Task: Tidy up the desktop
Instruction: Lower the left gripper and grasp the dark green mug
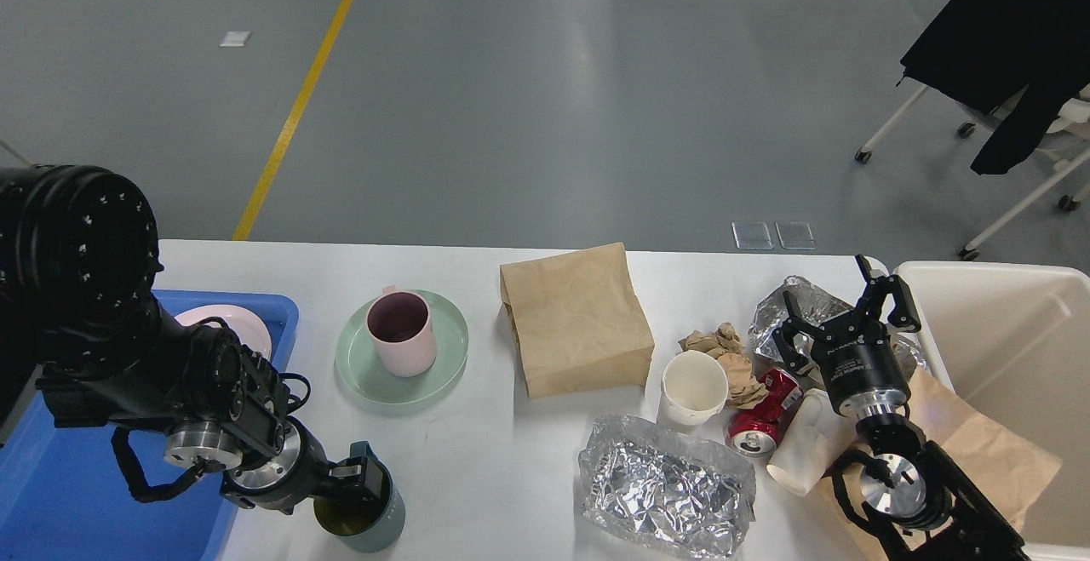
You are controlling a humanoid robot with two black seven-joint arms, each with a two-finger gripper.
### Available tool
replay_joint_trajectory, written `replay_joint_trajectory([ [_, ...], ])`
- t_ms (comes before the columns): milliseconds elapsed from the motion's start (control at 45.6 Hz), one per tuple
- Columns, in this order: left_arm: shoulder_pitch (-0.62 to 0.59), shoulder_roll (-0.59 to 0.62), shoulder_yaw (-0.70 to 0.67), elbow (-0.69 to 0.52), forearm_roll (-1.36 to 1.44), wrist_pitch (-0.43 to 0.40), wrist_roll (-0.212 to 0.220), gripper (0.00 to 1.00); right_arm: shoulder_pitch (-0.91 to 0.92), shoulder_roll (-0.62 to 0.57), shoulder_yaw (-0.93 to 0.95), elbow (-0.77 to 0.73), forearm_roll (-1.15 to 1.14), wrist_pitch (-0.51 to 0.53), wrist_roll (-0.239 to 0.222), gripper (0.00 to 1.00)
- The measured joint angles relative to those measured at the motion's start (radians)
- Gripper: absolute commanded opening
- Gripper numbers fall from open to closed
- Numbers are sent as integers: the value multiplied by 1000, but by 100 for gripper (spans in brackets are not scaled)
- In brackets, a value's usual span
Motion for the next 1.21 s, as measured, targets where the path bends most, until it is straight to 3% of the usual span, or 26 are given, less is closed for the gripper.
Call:
replay_joint_trajectory([
  [373,19,0,-13,-1,-50,100,3,34,0,0,0,0,0,0,0,100],
  [504,34,0,-17,-1,-27,104,-2,33,0,0,0,0,0,0,0,100],
  [614,41,1,-19,-1,28,99,-5,20,0,0,0,0,0,0,0,100],
  [702,40,6,-18,-1,56,90,-5,0,0,0,0,0,0,0,0,100],
  [1008,34,21,-18,-8,152,59,-8,0,0,0,0,0,0,0,0,100],
  [1206,-10,52,0,-43,154,58,-33,0,0,0,0,0,0,0,0,100],
])
